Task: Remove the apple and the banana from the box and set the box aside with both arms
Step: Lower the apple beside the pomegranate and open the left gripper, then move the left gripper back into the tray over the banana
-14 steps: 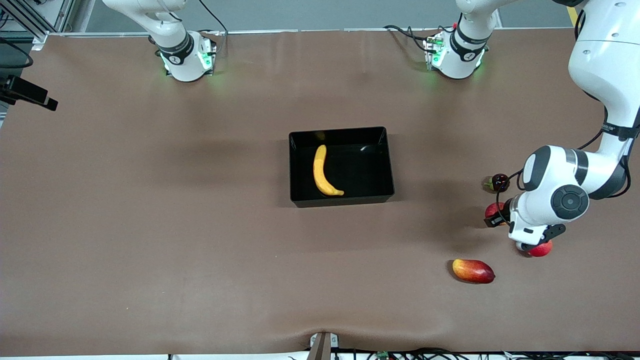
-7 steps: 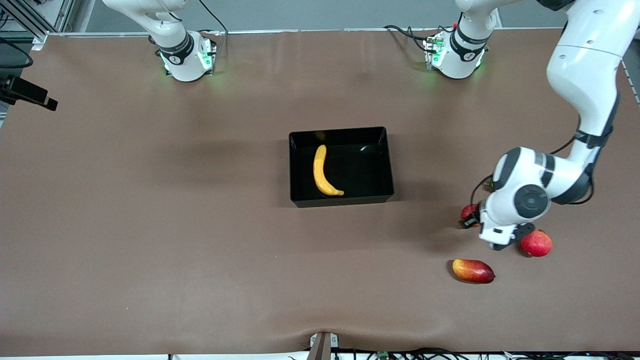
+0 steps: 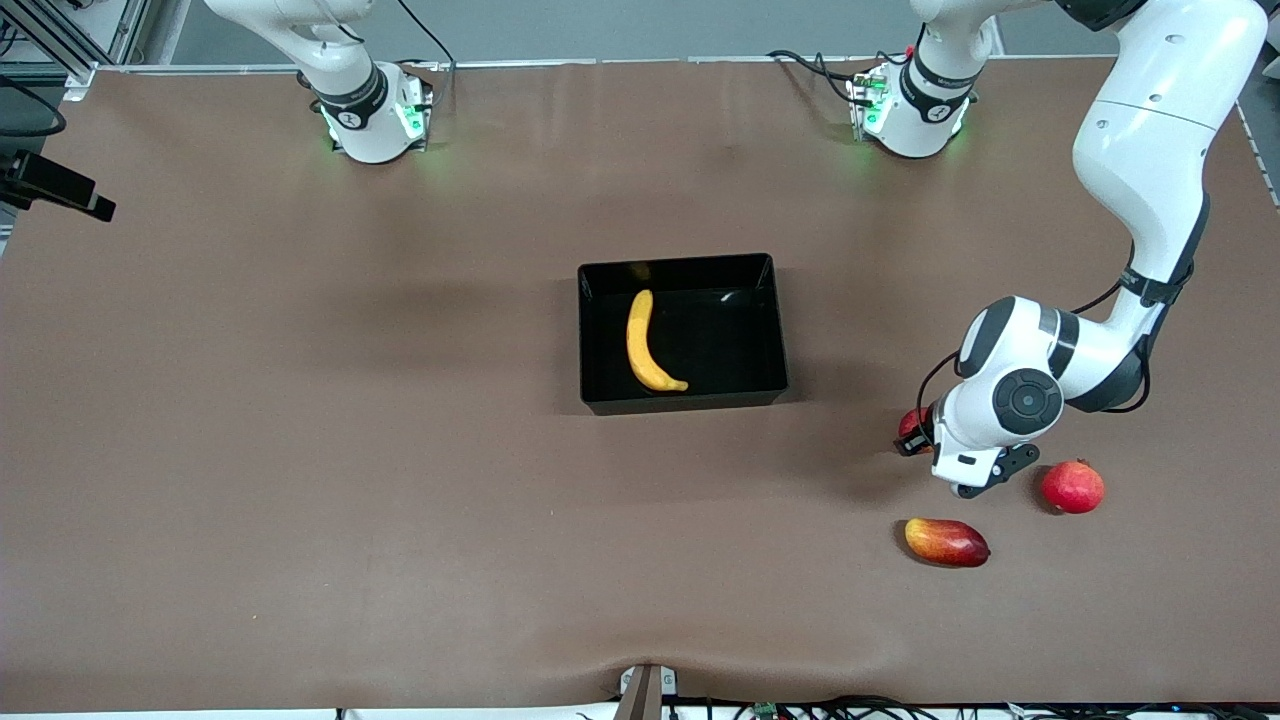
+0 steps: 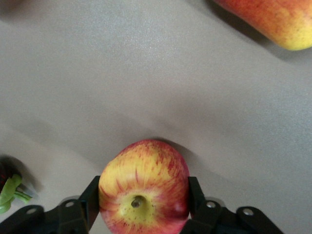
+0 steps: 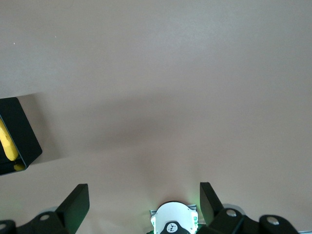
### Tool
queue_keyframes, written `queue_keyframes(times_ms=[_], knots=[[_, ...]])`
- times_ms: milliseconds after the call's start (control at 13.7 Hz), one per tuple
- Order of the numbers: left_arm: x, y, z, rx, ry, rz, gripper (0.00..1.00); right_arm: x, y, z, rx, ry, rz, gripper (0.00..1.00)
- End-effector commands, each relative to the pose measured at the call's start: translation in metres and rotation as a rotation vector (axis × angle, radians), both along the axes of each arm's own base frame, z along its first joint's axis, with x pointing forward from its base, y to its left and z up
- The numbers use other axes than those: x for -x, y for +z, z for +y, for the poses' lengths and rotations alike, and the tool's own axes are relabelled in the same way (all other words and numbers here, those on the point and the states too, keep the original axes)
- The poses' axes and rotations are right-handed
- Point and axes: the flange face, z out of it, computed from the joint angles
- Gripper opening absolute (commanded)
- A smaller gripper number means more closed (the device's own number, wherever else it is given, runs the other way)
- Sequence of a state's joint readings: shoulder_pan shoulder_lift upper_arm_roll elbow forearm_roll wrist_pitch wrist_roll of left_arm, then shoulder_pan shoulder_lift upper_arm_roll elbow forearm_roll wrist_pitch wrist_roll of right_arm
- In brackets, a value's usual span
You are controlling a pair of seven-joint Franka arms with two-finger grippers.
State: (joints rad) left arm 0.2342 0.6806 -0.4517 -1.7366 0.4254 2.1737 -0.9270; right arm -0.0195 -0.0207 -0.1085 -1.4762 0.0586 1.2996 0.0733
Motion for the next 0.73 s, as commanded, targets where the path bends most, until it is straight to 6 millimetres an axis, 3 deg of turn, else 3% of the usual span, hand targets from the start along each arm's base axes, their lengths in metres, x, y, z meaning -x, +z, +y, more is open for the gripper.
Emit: queue_keyframes(times_ms=[0, 291, 437, 656], knots=[[0.009, 0.006, -0.007, 0.006, -0.018, -0.032, 1.00, 0.000, 0.004, -0.004, -0.010, -0.004, 0.000, 1.00], [0.013, 0.070, -0.025, -0.014, -0.051, -0.083, 1.00, 0.000, 0.004, -0.003, -0.012, -0.004, 0.000, 1.00], [0.025, 0.104, -0.060, -0.019, -0.090, -0.085, 1.00, 0.000, 0.004, -0.004, -0.010, -0.005, 0.000, 1.00], [0.048, 0.129, -0.131, 0.035, -0.023, -0.092, 1.00, 0.000, 0.004, -0.004, -0.010, -0.005, 0.001, 1.00]])
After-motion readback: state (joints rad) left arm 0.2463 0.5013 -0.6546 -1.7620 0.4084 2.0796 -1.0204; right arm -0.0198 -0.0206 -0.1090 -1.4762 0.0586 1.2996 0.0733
